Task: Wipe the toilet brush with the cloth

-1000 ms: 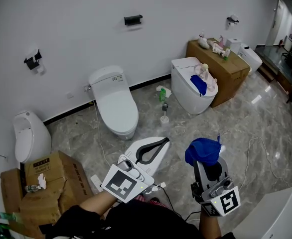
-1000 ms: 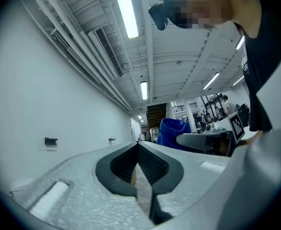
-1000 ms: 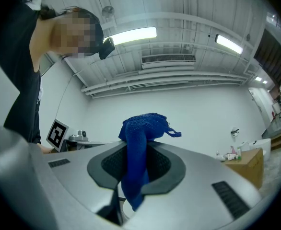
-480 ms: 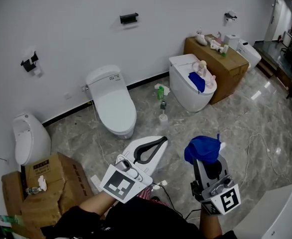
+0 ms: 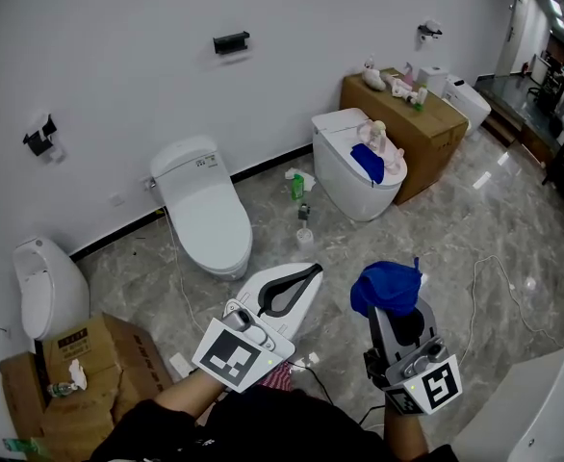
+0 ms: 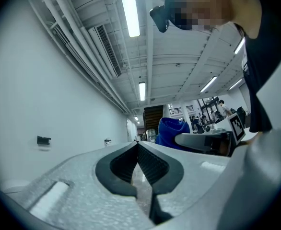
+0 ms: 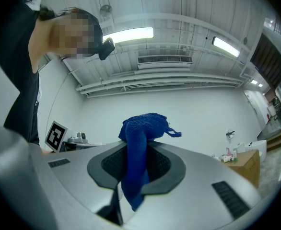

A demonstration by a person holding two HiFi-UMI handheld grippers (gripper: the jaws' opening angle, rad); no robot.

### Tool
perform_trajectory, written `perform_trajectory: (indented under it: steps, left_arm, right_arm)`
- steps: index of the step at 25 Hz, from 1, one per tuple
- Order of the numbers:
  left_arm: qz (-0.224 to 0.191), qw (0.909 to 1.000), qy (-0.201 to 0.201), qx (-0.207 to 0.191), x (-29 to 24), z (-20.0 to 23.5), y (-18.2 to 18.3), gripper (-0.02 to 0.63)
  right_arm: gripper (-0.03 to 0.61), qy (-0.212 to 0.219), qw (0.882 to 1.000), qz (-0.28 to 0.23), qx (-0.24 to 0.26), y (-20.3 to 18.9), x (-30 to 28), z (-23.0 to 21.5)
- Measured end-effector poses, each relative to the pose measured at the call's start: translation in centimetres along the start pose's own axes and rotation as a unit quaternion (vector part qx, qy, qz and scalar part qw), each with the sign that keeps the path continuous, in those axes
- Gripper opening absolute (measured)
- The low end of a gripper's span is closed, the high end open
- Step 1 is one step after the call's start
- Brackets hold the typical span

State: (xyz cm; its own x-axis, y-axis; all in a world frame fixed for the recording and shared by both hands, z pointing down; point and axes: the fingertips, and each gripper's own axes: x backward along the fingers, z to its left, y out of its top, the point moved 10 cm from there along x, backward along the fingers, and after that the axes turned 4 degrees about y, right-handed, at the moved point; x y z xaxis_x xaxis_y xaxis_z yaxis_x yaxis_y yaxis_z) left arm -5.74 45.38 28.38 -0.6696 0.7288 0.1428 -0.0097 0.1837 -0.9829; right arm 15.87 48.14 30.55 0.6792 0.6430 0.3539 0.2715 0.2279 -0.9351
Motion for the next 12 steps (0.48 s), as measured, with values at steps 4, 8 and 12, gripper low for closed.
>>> perform_trajectory:
  steps: [4, 8, 12]
  left_arm:
    - [0.000, 1.0000, -0.004, 0.003, -0.8, 1.3, -0.4, -0.005]
    - [0.001, 1.0000, -0.008, 0.004, -1.6, 2.6, -0.9, -0.005]
    - [0.000, 0.9999, -0.012, 0.008, -2.3, 3.9, -1.4, -0.005]
  right_arm:
    - [0.080, -0.004, 1.000, 0.009, 0.005, -0.8, -0.8, -0.8]
    - [0.080, -0.008, 1.000, 0.015, 0.004, -1.6, -1.9, -1.4]
    - [0.080, -0.013, 1.000, 0.018, 0.007, -2.0, -3.0, -2.1]
